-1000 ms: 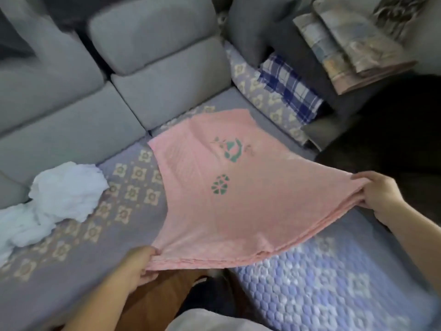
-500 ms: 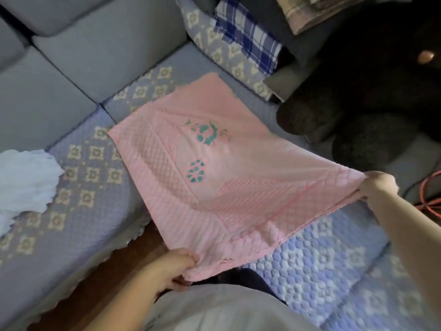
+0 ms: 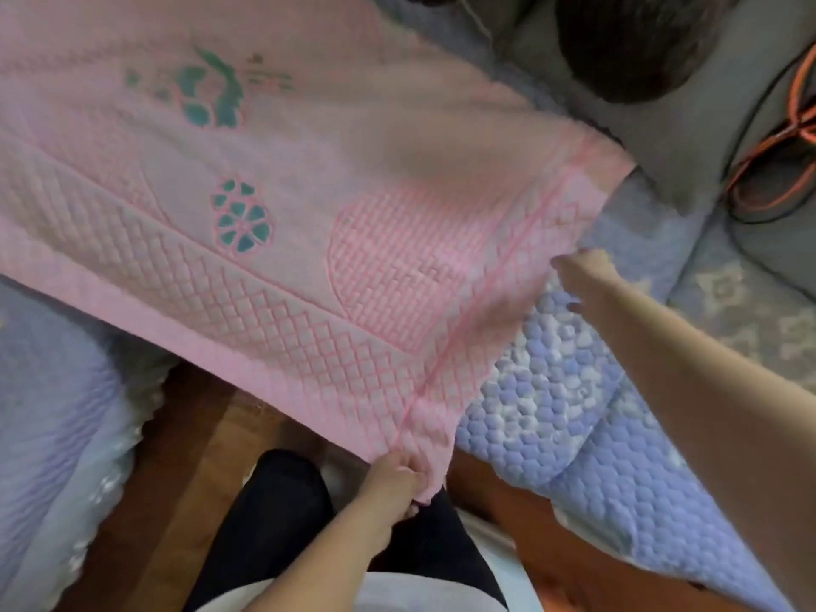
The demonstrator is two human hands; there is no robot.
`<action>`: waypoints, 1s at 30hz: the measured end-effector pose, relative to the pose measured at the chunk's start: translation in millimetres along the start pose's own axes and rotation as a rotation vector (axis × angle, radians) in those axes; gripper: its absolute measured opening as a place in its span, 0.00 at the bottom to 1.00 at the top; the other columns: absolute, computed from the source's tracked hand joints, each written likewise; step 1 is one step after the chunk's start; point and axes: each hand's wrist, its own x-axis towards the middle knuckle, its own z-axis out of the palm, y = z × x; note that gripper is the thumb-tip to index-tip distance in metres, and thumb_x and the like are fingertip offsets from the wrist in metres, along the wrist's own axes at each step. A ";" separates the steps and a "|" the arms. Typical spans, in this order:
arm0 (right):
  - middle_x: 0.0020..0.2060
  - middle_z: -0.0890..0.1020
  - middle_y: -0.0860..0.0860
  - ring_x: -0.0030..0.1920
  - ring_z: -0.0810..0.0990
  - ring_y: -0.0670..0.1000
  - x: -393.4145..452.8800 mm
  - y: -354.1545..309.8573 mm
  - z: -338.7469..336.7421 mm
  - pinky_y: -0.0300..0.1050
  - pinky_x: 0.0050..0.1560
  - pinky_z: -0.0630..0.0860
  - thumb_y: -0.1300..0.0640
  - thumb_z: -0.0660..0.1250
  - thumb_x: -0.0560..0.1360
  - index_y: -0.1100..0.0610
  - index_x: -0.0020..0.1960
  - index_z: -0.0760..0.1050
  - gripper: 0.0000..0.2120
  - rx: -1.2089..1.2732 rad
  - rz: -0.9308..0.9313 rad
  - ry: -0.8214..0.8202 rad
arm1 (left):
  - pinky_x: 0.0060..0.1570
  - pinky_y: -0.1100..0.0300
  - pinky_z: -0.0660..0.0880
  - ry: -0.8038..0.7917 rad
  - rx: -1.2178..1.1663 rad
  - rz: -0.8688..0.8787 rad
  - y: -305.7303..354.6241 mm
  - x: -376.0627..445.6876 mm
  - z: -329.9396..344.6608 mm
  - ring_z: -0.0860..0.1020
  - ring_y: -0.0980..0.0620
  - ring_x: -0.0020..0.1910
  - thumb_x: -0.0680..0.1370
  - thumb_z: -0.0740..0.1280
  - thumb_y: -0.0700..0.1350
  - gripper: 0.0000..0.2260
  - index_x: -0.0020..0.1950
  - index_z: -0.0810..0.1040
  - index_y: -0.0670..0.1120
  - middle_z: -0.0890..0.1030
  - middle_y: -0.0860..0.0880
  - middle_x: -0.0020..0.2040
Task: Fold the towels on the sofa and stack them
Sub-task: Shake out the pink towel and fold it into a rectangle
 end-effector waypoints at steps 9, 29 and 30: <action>0.51 0.85 0.60 0.52 0.84 0.60 -82.2 136.3 95.9 0.57 0.56 0.81 0.55 0.72 0.76 0.63 0.59 0.79 0.15 0.525 0.331 -0.311 | 0.30 0.61 0.72 -0.306 0.023 0.031 -5.6 -63.9 -9.3 0.82 0.48 0.35 0.77 0.67 0.35 0.06 0.51 0.76 0.44 0.82 0.45 0.38; 0.61 0.75 0.58 0.58 0.77 0.61 -175.6 -287.4 365.0 0.47 0.57 0.72 0.65 0.61 0.75 0.58 0.62 0.77 0.17 -0.314 -0.610 0.066 | 0.64 0.43 0.70 1.012 0.452 0.550 246.3 29.6 -621.8 0.72 0.33 0.63 0.78 0.68 0.47 0.19 0.66 0.71 0.44 0.73 0.34 0.63; 0.62 0.74 0.57 0.58 0.77 0.61 -181.2 -324.3 395.5 0.47 0.56 0.71 0.64 0.61 0.76 0.57 0.62 0.76 0.16 -0.362 -0.662 0.058 | 0.62 0.44 0.72 0.989 0.441 0.577 253.2 42.9 -651.6 0.74 0.34 0.61 0.76 0.69 0.50 0.16 0.60 0.73 0.45 0.75 0.36 0.60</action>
